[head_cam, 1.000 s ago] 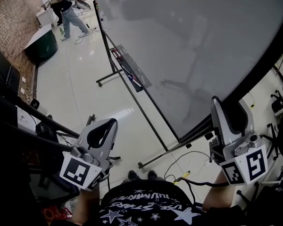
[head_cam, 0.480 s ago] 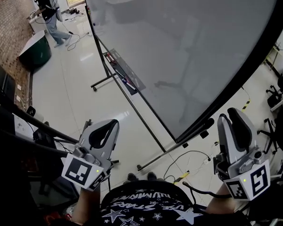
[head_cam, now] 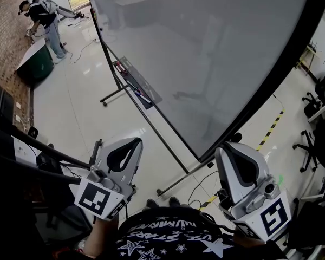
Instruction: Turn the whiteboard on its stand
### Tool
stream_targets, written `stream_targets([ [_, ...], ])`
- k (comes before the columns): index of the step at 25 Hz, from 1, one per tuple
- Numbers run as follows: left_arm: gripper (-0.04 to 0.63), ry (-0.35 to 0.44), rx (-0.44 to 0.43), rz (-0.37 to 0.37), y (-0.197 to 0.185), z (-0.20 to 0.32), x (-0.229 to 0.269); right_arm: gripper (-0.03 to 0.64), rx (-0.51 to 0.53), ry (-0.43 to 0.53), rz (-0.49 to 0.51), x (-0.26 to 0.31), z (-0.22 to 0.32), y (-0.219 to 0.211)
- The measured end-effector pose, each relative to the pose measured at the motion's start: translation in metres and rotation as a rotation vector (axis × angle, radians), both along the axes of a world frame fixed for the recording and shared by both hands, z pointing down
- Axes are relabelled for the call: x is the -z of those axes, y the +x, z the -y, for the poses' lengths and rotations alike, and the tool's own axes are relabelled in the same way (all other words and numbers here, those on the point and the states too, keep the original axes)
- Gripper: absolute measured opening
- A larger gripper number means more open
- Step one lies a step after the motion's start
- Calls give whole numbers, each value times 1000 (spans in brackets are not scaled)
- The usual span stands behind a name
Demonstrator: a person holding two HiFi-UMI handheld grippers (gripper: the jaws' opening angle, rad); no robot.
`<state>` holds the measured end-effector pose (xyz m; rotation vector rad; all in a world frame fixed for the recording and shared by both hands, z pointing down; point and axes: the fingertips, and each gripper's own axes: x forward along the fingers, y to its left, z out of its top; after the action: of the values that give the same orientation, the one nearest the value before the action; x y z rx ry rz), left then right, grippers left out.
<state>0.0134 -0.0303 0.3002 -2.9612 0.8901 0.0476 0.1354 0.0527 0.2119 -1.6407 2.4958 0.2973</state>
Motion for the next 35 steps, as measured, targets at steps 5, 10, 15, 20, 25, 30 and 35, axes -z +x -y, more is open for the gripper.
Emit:
stream_targets([
  [5, 5, 1, -21, 21, 5, -3, -9, 8, 62, -155, 36, -47, 25, -25],
  [10, 5, -12, -20, 29, 5, -4, -16, 8, 73, -206, 30, -68, 41, -41],
  [15, 5, -15, -31, 29, 8, -7, -18, 8, 77, -220, -9, -84, 49, -48],
  [20, 5, -24, -33, 24, 12, -11, -19, 8, 77, -258, -27, -97, 53, -45],
  [25, 5, -22, -38, 18, 11, -13, -17, 8, 112, -305, -30, -101, 51, -60],
  [30, 5, -29, -32, 16, 10, -14, -19, 8, 128, -320, -32, -105, 50, -62],
  [35, 5, -32, -26, 16, 8, -13, -20, 8, 126, -311, -45, -107, 51, -59],
])
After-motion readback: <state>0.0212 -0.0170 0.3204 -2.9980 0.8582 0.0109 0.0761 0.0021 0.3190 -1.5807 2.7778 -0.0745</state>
